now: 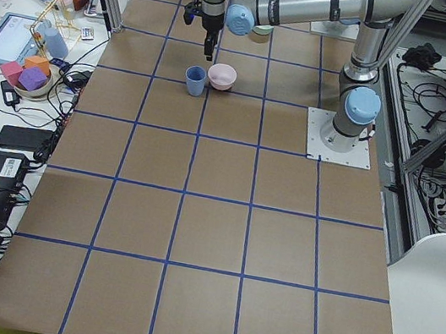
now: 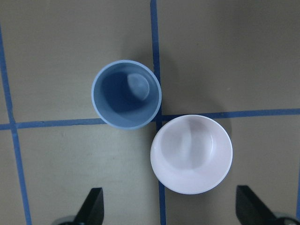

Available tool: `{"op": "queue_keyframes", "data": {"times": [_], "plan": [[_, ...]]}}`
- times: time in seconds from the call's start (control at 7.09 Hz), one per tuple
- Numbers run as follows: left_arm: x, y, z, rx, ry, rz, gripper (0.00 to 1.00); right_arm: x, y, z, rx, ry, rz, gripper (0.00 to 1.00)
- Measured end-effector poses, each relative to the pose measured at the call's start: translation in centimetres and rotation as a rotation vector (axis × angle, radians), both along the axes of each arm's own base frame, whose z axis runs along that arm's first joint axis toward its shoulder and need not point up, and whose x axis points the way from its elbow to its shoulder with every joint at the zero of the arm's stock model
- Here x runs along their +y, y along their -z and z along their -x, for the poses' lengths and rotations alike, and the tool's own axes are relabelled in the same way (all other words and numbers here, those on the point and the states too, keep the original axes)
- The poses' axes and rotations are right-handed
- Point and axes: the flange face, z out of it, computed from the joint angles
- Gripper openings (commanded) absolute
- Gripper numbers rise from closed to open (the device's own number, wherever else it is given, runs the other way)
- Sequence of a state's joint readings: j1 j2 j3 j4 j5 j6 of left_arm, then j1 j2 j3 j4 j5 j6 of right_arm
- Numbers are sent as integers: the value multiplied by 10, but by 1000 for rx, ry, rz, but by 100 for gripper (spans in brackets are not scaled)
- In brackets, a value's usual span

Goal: Stack blue cups with both arms

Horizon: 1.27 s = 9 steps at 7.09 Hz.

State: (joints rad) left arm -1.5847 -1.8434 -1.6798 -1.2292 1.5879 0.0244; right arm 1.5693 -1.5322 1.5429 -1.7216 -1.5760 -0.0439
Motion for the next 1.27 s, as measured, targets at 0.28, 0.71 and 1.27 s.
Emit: {"op": "queue_keyframes", "data": {"times": [0.28, 0.71, 1.27], "plan": [[-23, 48, -2, -19, 11, 19, 69, 0, 0, 4, 9, 4, -2, 100], [-33, 83, -2, -27, 15, -10, 0, -1, 2, 5, 14, 6, -6, 100], [-53, 53, 22, -8, 15, 68, 0, -2, 3, 6, 15, 8, -5, 100]]}}
